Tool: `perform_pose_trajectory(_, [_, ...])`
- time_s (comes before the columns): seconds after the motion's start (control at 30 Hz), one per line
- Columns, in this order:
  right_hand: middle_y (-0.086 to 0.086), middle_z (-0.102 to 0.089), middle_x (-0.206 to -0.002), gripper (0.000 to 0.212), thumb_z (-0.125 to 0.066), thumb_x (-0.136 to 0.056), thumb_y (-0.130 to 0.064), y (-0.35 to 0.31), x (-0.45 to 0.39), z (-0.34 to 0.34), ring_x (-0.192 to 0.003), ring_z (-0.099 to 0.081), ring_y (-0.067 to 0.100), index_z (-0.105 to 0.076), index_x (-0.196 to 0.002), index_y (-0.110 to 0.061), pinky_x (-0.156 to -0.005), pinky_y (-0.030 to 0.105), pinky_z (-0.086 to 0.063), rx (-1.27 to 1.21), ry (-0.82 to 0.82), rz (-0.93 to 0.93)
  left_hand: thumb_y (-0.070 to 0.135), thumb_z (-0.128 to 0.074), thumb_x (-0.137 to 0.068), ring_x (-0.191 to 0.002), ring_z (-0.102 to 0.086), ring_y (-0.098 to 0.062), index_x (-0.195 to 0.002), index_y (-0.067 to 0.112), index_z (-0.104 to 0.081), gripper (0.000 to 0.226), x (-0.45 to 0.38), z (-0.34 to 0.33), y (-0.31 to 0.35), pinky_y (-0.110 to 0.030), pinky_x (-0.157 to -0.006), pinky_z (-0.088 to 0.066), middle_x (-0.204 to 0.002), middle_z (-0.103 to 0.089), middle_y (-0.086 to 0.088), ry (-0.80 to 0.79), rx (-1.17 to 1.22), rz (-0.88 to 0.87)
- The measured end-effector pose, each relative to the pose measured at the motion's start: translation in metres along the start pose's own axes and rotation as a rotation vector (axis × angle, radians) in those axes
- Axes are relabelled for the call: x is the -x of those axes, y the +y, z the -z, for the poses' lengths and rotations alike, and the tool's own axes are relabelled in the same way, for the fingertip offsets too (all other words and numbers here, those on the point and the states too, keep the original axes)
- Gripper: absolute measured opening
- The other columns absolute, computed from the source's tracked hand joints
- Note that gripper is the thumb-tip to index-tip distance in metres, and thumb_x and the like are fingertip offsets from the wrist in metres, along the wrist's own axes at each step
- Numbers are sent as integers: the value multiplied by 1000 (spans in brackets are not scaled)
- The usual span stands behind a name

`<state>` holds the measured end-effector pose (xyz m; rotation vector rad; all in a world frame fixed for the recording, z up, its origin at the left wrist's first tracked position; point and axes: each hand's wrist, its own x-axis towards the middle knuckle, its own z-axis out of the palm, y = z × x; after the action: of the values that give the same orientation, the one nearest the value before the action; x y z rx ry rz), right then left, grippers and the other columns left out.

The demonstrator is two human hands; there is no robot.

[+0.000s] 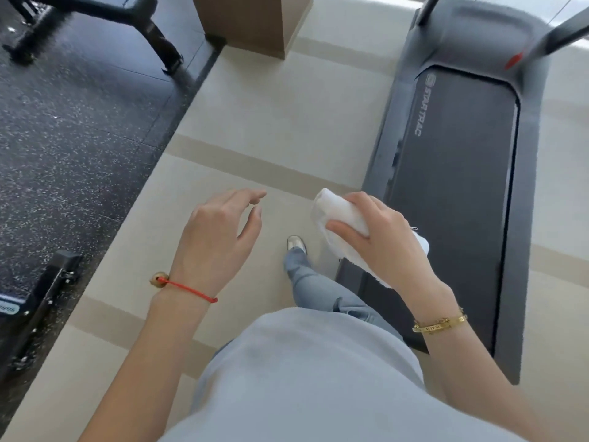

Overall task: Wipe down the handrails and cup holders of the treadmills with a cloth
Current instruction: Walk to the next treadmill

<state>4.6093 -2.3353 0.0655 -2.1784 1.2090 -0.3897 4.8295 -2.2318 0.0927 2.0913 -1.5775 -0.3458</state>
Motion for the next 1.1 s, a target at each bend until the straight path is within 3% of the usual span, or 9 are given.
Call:
perform_pose_trajectory(0.23, [-11,-60,-102,49,-46,-85,-63,7,-98,13,-81,-49,6,-54,-115,-24,-68,19,-33,-17,101,-81,18,-53,-96,-104,-66,-20,-120,13,-66,27,-130,-4,-12,-43,-92,-51,-113,-70,0,-46,39,-117])
perform_pose_trajectory(0.5, [-10,-61,-103,49,-47,-86,-63,30,-223,69,-85,-54,9,-56,-115,-23,-71,27,-43,8,213,-141,14,-56,-97,-104,-66,-24,-119,13,-67,25,-298,-20,10,-47,-92,-51,-112,-70,-2,-88,72,-235])
perform_pose_trajectory(0.8, [-10,-62,-105,51,-46,-85,-62,57,-314,117,-88,-52,6,-57,-115,-23,-72,16,-39,5,387,-263,13,-56,-97,-101,-67,-24,-118,11,-67,24,-451,-48,51,-44,-88,-53,-110,-71,-2,-180,136,-469])
perform_pose_trajectory(1.1, [-16,-62,-108,41,-53,-89,-55,90,-397,170,-97,-57,1,-56,-120,-28,-82,9,-41,-30,627,-433,17,-54,-98,-103,-65,-23,-120,16,-66,25,-607,-90,112,-44,-90,-52,-114,-68,4,-310,207,-710])
